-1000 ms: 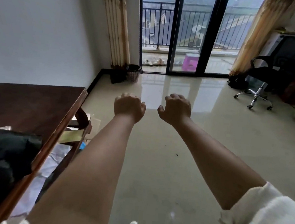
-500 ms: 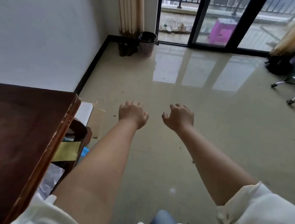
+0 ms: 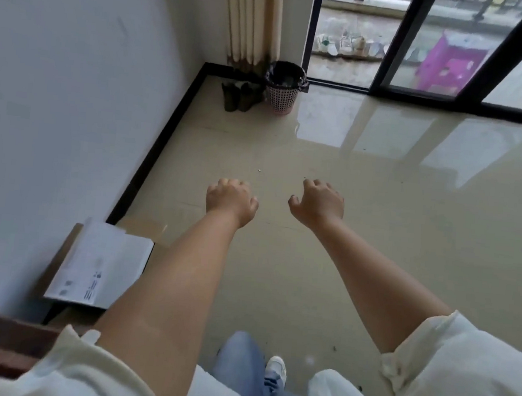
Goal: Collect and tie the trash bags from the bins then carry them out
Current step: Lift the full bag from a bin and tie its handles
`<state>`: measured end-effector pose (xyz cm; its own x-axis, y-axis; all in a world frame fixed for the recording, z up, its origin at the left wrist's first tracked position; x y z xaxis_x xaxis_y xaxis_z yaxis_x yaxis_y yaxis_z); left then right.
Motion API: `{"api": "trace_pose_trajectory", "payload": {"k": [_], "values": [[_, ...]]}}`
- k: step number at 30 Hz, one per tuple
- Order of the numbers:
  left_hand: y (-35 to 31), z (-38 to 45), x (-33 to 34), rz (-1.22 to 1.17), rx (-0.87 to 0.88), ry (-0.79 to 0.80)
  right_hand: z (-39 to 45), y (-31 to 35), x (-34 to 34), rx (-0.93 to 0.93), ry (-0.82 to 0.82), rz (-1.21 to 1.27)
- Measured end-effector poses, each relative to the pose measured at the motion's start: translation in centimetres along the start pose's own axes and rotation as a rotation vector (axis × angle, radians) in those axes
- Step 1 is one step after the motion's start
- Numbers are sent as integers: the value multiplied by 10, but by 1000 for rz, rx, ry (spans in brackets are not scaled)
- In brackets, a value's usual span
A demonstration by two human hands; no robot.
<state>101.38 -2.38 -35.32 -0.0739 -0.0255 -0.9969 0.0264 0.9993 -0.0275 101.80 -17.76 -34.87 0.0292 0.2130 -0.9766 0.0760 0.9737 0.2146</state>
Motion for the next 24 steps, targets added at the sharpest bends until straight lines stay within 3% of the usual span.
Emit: {"api": "trace_pose_trajectory", "payload": {"k": [13, 24], "values": [[76, 421, -30, 44, 6, -39, 413, 66, 39, 1, -15, 23], [56, 755, -19, 86, 142, 5, 733, 82, 86, 63, -27, 25]]}}
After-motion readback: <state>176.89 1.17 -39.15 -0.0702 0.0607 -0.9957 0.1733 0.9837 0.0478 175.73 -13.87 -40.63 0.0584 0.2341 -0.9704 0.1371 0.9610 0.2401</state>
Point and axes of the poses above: each hand's wrist, its own z-axis towards the middle knuckle, its own x-axis out of the palm, y = z × x, the point moved 9 cm from there along z, towards the middle knuckle, and after that the axes turned 10 degrees about -y, right-handed, at the moved point
